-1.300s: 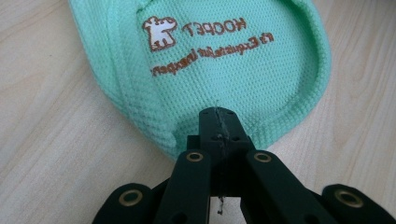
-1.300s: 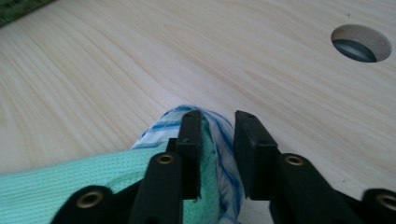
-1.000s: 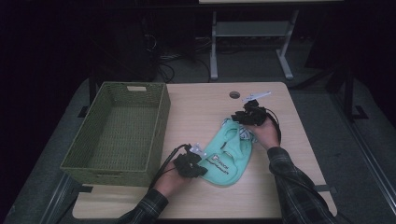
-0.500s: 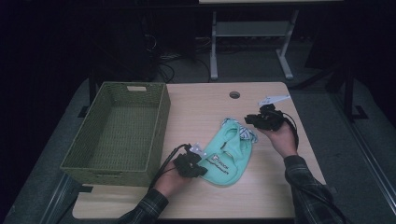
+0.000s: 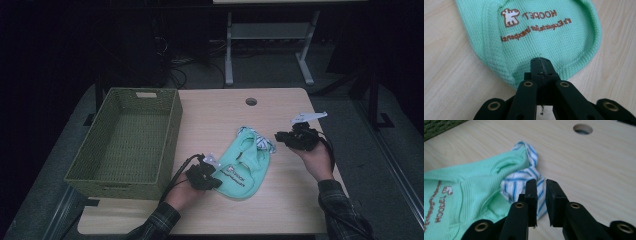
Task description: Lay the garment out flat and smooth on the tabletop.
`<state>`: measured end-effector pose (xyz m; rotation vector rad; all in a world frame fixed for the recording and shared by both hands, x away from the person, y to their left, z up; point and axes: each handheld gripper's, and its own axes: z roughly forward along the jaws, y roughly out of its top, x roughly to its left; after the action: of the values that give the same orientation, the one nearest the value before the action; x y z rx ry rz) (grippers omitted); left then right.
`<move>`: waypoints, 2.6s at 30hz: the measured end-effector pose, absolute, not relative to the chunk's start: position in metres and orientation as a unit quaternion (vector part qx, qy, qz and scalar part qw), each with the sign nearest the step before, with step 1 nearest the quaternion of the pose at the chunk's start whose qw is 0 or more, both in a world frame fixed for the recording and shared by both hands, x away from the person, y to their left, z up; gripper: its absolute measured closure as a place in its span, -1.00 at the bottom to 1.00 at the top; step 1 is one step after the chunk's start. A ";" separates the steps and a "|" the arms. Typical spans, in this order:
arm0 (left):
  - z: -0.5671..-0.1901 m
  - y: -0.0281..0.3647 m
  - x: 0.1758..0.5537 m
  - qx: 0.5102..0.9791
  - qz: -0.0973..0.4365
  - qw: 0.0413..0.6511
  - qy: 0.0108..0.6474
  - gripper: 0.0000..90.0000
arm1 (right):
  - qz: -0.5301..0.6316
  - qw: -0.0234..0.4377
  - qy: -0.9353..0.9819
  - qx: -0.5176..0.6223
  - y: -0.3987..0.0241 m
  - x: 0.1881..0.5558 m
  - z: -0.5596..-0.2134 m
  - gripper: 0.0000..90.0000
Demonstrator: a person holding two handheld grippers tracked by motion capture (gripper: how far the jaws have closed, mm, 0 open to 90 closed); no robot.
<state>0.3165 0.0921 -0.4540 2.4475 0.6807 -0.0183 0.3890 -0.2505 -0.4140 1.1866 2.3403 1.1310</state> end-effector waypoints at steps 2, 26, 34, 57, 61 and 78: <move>-0.454 0.092 0.316 0.920 -0.007 0.295 0.257 1.00 | 0.390 0.137 0.812 0.413 -0.252 0.386 -0.420 0.78; -0.454 0.091 0.316 0.920 -0.009 0.296 0.256 1.00 | 0.363 0.098 0.818 0.436 -0.230 0.405 -0.463 0.73; -0.454 0.091 0.316 0.920 -0.008 0.296 0.256 1.00 | 0.362 0.092 0.816 0.442 -0.228 0.409 -0.471 0.88; -0.453 0.089 0.315 0.920 -0.011 0.295 0.259 0.90 | 0.379 0.115 0.806 0.440 -0.256 0.398 -0.468 0.90; -0.450 0.089 0.315 0.920 -0.010 0.296 0.255 0.78 | 0.383 0.120 0.804 0.439 -0.257 0.391 -0.461 0.75; -0.432 0.068 0.352 0.916 0.055 0.307 0.250 0.60 | 0.398 0.094 0.818 0.406 -0.242 0.342 -0.451 0.71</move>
<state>0.3522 0.0679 -0.4316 2.4236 0.6622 0.1446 0.3419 -0.2422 -0.4506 1.2039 2.4256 1.1804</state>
